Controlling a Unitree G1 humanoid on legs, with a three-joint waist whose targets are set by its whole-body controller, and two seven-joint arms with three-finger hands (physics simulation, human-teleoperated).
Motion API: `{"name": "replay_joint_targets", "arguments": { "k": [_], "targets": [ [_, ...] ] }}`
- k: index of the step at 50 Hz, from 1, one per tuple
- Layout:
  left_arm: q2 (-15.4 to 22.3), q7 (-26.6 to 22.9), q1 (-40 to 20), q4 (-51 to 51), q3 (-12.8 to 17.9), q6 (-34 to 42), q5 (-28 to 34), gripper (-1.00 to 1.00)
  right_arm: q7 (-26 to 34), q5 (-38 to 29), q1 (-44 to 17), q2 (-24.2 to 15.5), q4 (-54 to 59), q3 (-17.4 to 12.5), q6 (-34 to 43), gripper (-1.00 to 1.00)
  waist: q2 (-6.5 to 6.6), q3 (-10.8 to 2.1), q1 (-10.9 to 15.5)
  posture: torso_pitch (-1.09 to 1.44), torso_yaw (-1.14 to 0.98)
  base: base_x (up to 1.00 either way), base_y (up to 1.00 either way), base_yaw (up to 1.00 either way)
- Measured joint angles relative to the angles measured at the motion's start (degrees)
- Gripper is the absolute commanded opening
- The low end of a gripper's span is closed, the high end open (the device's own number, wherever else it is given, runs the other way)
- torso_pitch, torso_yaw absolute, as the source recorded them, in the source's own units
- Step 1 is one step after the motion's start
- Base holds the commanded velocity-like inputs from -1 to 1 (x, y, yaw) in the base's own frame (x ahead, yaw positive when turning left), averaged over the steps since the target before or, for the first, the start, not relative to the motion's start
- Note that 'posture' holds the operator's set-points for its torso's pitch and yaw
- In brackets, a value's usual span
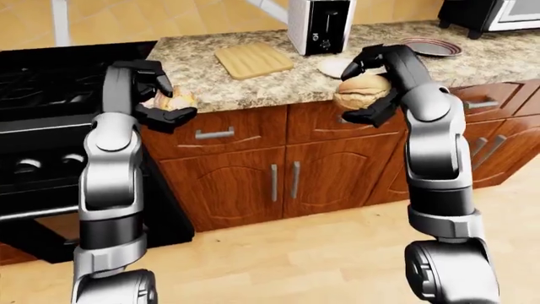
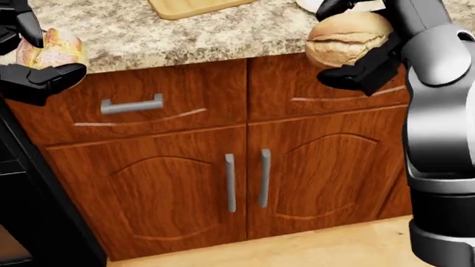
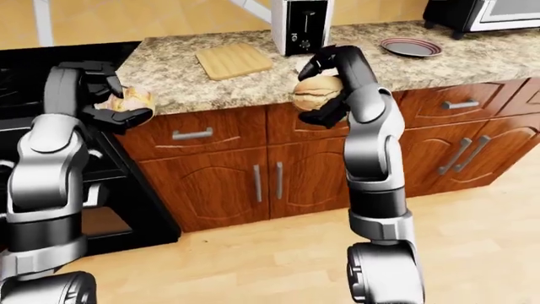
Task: Place all breads on the cutting board.
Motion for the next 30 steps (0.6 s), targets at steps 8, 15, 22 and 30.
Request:
{"name": "replay_joint_targets", "arguments": {
  "k": [8,15,22,30],
  "targets": [
    [0.2,0.3,0.5,-0.1,0.5,0.6,0.3,-1.0,0.5,0.0,-0.3,0.3,-1.0,0.9,-0.7,-1.0,-2.02,-0.12,0.5,0.0,0.0,0.27,0.0,0.0],
    [-0.6,0.0,-0.2,-1.5,-0.9,-0.3,0.2,-1.0,0.4,-0.7,0.3,-0.3,-0.9,-0.8,-1.2,-1.0,-2.86,-0.37,0.1,0.0,0.0,0.55,0.0,0.0],
    [-0.4,-0.3,-0.5,-1.3,-0.7,-0.2,0.1,-1.0,0.4,-1.0,0.0,-0.1,-0.8,-0.6,-1.3,-1.0,1.44,-0.52,-1.3,0.0,0.0,0.56,0.0,0.0],
    [0.2,0.3,0.9,0.9,0.8,-0.4,0.3,-1.0,1.2,-0.3,0.6,1.4,0.7,1.3,-1.6,-1.0,3.24,-0.08,0.5,0.0,0.0,0.54,0.0,0.0]
  ]
}}
